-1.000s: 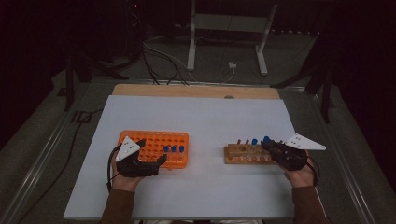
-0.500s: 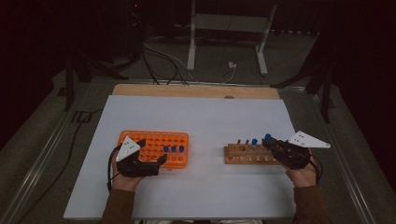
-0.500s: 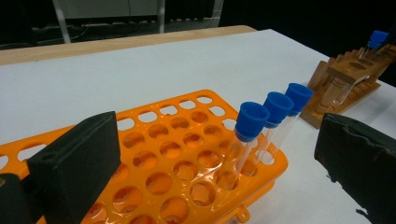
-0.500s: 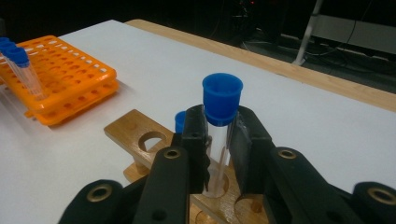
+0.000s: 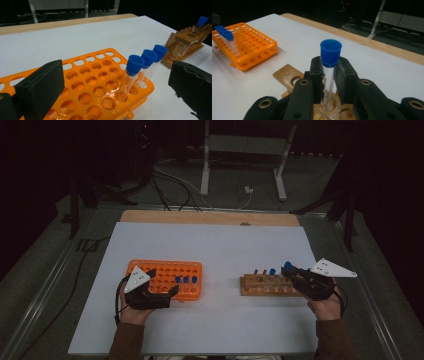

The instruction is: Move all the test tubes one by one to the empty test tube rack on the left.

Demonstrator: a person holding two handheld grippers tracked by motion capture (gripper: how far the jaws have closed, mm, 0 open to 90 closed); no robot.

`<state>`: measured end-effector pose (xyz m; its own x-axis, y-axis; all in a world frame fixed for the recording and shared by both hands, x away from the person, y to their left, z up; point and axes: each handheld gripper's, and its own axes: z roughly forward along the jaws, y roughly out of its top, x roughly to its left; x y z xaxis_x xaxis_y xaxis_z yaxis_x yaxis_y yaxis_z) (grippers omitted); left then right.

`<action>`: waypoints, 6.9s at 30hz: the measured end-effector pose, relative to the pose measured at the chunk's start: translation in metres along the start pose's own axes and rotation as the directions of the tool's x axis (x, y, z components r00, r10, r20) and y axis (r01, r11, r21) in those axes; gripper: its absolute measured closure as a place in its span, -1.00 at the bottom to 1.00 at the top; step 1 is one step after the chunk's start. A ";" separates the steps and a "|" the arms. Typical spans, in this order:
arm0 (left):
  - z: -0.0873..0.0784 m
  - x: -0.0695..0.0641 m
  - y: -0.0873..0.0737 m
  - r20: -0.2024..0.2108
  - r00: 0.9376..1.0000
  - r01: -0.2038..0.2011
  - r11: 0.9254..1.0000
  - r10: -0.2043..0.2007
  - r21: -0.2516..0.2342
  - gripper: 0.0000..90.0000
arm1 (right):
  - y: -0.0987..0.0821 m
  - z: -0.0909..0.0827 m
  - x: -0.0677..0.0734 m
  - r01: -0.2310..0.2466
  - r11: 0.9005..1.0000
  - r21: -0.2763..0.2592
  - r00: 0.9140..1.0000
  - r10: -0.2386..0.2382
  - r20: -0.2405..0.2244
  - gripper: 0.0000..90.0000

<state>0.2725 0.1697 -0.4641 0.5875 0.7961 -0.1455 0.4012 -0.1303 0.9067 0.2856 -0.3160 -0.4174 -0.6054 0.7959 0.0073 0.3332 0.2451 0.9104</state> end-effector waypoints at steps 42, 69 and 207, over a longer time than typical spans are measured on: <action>0.002 -0.004 0.004 0.018 1.000 0.001 1.000 -0.001 -0.012 -0.97 | 0.019 0.005 0.034 0.050 0.999 -0.021 0.991 -0.052 -0.122 0.71; 0.003 -0.023 0.018 0.044 0.998 -0.036 0.998 0.038 -0.042 -0.97 | 0.031 0.035 0.074 0.095 0.995 0.000 0.972 -0.093 -0.214 0.71; -0.003 0.000 0.007 0.042 0.995 -0.087 0.996 0.087 0.013 0.73 | 0.013 0.014 0.026 -0.055 0.997 -0.044 0.994 0.051 -0.093 -1.00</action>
<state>0.2730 0.1703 -0.4563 0.6491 0.7562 -0.0827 0.3577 -0.2074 0.9105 0.2844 -0.2839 -0.4113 -0.6522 0.7524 0.0923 0.3338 0.1757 0.9261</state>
